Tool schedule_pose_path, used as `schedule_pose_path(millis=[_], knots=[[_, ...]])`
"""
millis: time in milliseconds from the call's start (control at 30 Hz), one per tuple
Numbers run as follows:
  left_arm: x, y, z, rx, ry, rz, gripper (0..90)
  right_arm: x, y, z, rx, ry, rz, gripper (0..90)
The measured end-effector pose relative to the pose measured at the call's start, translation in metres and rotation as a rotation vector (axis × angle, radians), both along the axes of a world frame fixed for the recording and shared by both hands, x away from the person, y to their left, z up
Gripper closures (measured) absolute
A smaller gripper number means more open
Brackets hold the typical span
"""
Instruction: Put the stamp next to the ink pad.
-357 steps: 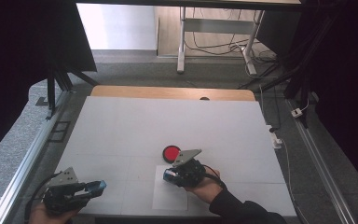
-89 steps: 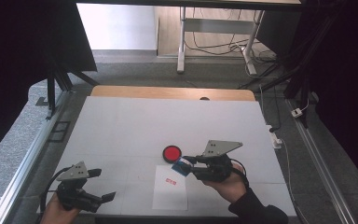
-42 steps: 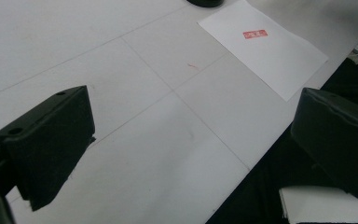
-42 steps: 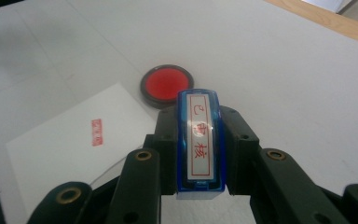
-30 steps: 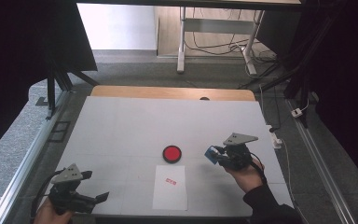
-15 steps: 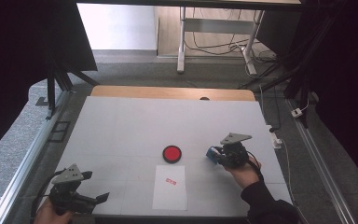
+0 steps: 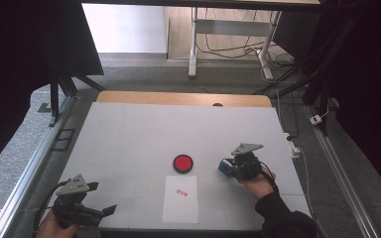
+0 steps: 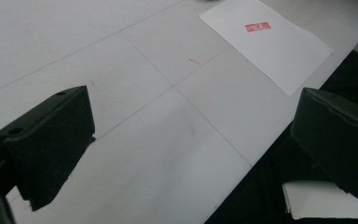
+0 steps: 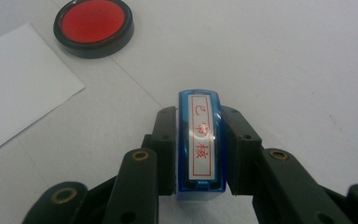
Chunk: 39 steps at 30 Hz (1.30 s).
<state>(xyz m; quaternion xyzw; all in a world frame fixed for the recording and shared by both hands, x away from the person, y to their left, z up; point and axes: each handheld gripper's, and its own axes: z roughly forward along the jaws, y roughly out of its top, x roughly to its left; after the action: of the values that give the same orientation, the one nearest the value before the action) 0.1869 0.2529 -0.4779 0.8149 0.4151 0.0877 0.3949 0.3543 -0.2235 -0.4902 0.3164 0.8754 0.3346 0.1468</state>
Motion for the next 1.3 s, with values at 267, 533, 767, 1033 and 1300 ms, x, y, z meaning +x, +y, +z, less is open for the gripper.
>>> schedule_pose_path(millis=[267, 533, 767, 1033, 1300], knots=[[0.000, 0.000, 0.000, 0.001, 0.001, 0.003, 0.0, -0.001, -0.001, 0.003, 0.025, -0.006, -0.019, 60.8], [0.000, 0.000, 0.000, 0.000, -0.002, 0.007, 0.0, -0.005, -0.001, 0.013, 0.050, -0.029, -0.049, 47.6], [-0.001, 0.000, 0.000, 0.001, -0.003, 0.009, 0.0, -0.010, -0.002, 0.017, 0.065, -0.018, -0.057, 36.6], [0.000, 0.001, 0.000, 0.000, -0.001, 0.011, 0.0, -0.020, -0.001, 0.030, 0.099, -0.026, -0.048, 26.6], [0.000, 0.000, 0.000, 0.002, -0.001, 0.011, 0.0, -0.036, 0.008, 0.042, 0.101, -0.048, -0.015, 19.6]])
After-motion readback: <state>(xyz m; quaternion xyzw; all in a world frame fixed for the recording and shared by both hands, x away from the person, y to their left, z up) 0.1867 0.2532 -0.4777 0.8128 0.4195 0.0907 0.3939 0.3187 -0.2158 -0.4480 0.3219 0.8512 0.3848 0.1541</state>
